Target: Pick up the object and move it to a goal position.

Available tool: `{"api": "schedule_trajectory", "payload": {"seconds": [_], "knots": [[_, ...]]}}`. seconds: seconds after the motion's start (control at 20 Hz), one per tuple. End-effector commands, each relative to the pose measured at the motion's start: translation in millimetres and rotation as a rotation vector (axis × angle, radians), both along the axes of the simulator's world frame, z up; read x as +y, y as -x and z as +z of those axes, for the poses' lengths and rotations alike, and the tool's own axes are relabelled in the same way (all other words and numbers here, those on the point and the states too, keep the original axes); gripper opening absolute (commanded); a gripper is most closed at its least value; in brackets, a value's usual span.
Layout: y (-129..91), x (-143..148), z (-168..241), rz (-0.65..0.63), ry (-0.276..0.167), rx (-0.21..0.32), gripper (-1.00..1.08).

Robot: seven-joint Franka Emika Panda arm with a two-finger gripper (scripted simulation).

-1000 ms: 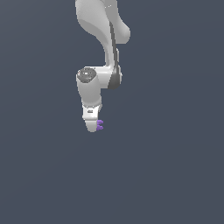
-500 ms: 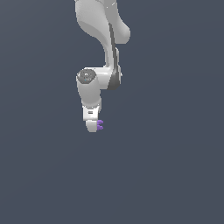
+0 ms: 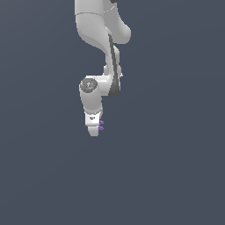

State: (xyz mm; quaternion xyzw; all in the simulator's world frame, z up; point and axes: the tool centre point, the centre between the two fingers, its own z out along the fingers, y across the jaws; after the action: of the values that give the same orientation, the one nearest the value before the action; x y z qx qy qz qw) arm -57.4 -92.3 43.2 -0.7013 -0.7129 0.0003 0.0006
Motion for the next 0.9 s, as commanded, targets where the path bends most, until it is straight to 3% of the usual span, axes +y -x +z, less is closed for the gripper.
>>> {"api": "schedule_trajectory", "payload": {"seconds": [0.0,0.1,0.15,0.85], "knots": [[-0.7,-0.2,-5.3,0.0,0.0,-0.001,1.0],[-0.9,-0.3,-6.4,0.0,0.0,-0.001,1.0],[-0.9,-0.3,-6.4,0.0,0.0,-0.001,-1.0],[-0.5,3.2,-2.1,0.001,0.001,-0.002,-1.0]]}}
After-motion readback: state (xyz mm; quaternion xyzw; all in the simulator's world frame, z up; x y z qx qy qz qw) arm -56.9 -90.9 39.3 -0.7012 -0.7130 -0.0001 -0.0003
